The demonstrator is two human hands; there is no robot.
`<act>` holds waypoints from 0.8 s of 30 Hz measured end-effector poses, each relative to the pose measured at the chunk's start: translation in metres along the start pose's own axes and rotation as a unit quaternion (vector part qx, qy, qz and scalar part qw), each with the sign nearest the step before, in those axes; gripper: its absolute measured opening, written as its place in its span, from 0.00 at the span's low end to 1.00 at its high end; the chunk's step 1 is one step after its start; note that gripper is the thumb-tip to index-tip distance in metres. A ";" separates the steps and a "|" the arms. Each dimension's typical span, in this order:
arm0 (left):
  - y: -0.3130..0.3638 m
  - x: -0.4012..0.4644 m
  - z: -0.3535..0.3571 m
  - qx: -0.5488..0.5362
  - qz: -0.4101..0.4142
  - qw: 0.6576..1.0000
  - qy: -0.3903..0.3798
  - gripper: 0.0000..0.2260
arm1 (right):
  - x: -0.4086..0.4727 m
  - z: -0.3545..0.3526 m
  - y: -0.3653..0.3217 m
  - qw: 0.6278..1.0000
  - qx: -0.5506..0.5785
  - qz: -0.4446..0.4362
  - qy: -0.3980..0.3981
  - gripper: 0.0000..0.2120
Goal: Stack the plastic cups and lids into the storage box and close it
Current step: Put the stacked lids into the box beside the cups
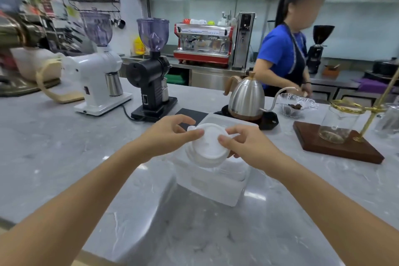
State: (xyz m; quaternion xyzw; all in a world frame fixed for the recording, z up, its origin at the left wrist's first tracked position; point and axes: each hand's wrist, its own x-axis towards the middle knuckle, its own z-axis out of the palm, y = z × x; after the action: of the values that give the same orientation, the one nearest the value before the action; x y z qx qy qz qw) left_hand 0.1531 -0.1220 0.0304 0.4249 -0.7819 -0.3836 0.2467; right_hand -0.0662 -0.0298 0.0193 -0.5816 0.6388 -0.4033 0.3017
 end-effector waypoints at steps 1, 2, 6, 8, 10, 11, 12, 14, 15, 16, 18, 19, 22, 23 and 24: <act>-0.001 0.002 0.000 0.004 0.002 1.000 -0.008 0.27 | 0.002 0.000 0.001 1.000 -0.003 0.002 -0.011 0.07; -0.001 0.004 0.001 0.008 0.007 1.000 -0.017 0.27 | 0.003 -0.001 0.001 1.000 -0.008 0.004 -0.020 0.08; -0.001 0.009 -0.001 0.040 0.022 0.997 -0.061 0.25 | 0.010 -0.005 -0.001 0.998 -0.042 0.010 -0.053 0.11; 0.001 0.011 -0.002 0.043 0.027 0.996 -0.070 0.23 | 0.014 -0.007 -0.003 0.995 -0.060 0.002 -0.074 0.10; 0.002 0.014 -0.001 0.040 0.030 0.998 -0.045 0.19 | 0.017 -0.009 -0.004 0.993 -0.081 -0.007 -0.080 0.12; 0.002 0.016 0.000 0.047 0.033 0.998 -0.024 0.17 | 0.020 -0.010 -0.004 0.993 -0.088 -0.010 -0.075 0.14; 0.001 0.016 0.003 0.066 0.034 0.997 0.000 0.16 | 0.023 -0.011 -0.003 0.993 -0.092 -0.011 -0.068 0.16; -0.001 0.017 0.007 0.131 0.035 0.990 0.046 0.17 | 0.028 -0.014 0.000 0.992 -0.112 -0.007 -0.057 0.15; -0.002 0.016 0.009 0.169 0.037 0.983 0.062 0.19 | 0.030 -0.016 0.003 0.988 -0.144 -0.004 -0.056 0.14; -0.002 0.015 0.011 0.205 0.043 0.975 0.073 0.20 | 0.031 -0.018 0.006 0.979 -0.193 -0.001 -0.061 0.14; -0.002 0.015 0.015 0.260 0.057 0.960 0.083 0.22 | 0.031 -0.018 0.011 0.951 -0.296 0.000 -0.092 0.17; -0.002 0.016 0.017 0.275 0.062 0.956 0.086 0.24 | 0.030 -0.017 0.012 0.937 -0.332 0.002 -0.106 0.20; -0.003 0.019 0.023 0.305 0.075 0.944 0.096 0.25 | 0.029 -0.012 0.013 0.912 -0.394 -0.007 -0.114 0.24; -0.004 0.019 0.024 0.316 0.079 0.940 0.098 0.24 | 0.029 -0.011 0.013 0.910 -0.399 -0.015 -0.110 0.23; -0.005 0.020 0.026 0.328 0.083 0.936 0.099 0.24 | 0.031 -0.010 0.013 0.911 -0.397 -0.023 -0.106 0.22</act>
State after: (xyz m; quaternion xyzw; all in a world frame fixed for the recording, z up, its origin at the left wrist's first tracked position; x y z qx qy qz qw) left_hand 0.1270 -0.1304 0.0121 0.4519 -0.8683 -0.0396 0.2006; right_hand -0.0861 -0.0583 0.0154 -0.7070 0.6972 -0.0589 0.1026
